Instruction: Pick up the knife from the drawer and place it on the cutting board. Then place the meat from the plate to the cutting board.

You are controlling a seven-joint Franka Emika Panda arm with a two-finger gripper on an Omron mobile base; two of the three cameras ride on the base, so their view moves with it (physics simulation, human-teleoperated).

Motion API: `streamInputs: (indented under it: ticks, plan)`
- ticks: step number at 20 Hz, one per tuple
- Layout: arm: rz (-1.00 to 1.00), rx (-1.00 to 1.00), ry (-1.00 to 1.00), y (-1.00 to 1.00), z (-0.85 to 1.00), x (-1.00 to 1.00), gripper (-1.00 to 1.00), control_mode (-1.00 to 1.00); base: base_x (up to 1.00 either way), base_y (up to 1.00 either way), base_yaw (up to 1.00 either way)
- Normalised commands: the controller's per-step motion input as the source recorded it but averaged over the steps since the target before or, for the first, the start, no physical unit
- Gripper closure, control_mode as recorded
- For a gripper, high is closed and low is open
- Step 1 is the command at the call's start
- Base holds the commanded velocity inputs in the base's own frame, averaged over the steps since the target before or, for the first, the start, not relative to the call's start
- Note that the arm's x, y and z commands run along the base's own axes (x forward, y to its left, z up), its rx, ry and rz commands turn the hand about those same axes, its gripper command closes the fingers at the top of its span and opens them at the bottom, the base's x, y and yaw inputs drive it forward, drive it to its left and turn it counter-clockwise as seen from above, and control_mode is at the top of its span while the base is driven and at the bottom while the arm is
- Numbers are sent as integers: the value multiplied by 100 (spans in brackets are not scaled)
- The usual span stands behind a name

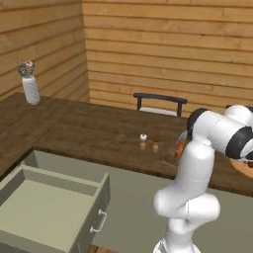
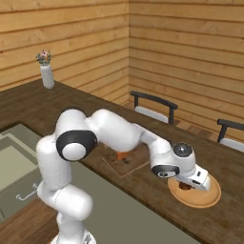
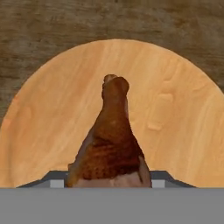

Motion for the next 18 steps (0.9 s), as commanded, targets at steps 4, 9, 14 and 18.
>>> streamInputs:
  ticks: [4,9,14,18]
  plan:
    - [9,10,3,100,64,6,100,-100,0,0,0]
    - [7,2,1,100,96,35,100,-100,0,0,0]
    - [5,0,21,100,16,26,100,-100,0,0,0]
    - [0,0,9,86,-10,36,100,-100,0,0,0]
